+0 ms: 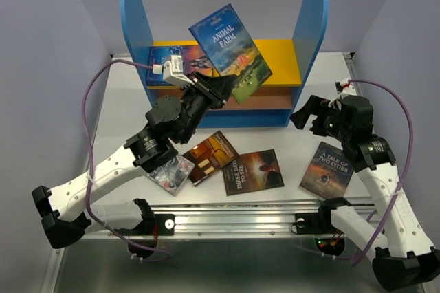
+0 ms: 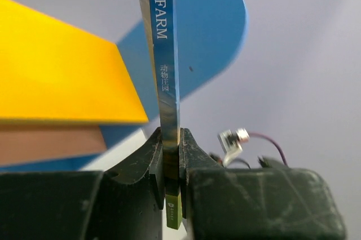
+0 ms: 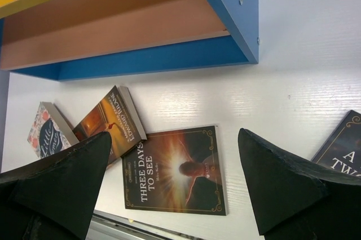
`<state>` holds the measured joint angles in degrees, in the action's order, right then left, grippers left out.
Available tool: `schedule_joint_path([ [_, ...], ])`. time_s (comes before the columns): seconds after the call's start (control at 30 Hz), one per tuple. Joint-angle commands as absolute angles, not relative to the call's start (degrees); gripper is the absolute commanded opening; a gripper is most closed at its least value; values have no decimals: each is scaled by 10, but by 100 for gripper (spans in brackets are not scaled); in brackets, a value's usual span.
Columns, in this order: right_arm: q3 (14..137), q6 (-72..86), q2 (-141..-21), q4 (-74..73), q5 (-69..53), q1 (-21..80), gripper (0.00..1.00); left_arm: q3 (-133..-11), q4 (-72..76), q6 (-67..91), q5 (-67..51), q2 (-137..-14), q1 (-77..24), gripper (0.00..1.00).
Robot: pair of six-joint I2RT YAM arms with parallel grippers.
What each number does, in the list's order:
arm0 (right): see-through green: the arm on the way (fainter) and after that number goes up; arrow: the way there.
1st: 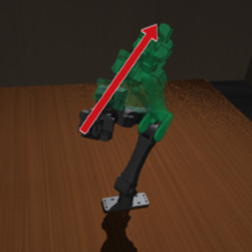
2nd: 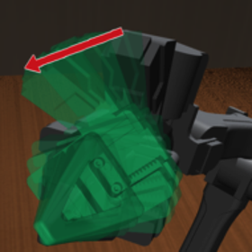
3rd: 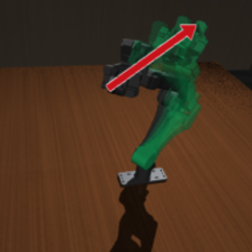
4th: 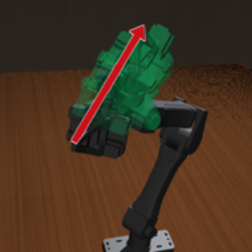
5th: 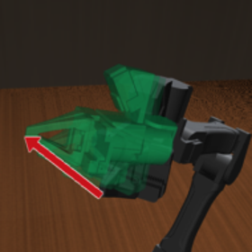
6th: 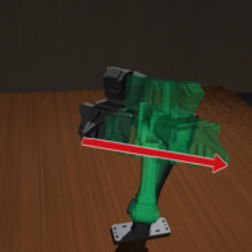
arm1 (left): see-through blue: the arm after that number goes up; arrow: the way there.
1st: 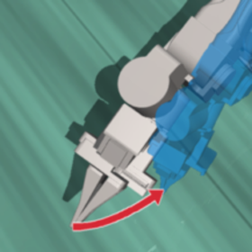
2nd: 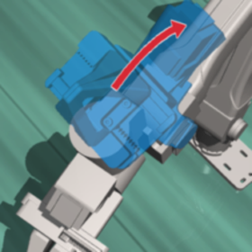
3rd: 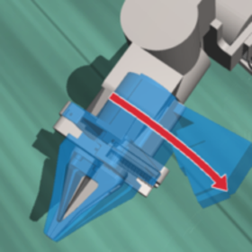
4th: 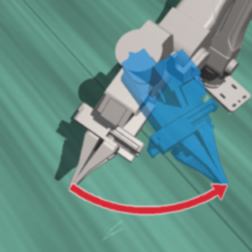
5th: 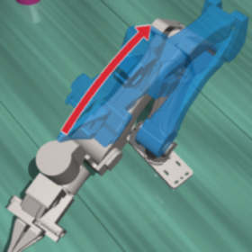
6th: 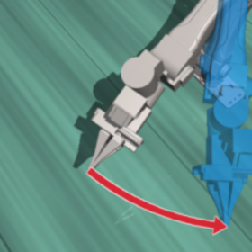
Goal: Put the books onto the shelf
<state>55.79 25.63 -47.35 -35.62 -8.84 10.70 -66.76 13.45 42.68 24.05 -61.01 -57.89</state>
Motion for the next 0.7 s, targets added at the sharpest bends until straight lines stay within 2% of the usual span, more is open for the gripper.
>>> schedule_joint_path([
  [0.0, 584, 242, -480, -342, -97, 109, 100, -743, 172, 403, 260, -656, -514, 0],
  [0.1, 583, 240, -489, -339, -105, 109, 100, -758, 193, 424, 244, -690, -466, 0],
  [0.3, 585, 236, -498, -339, -103, 109, 100, -782, 200, 426, 326, -729, -450, 0],
  [0.67, 580, 238, -490, -340, -104, 109, 100, -722, 63, 698, 527, -701, -446, 0],
])
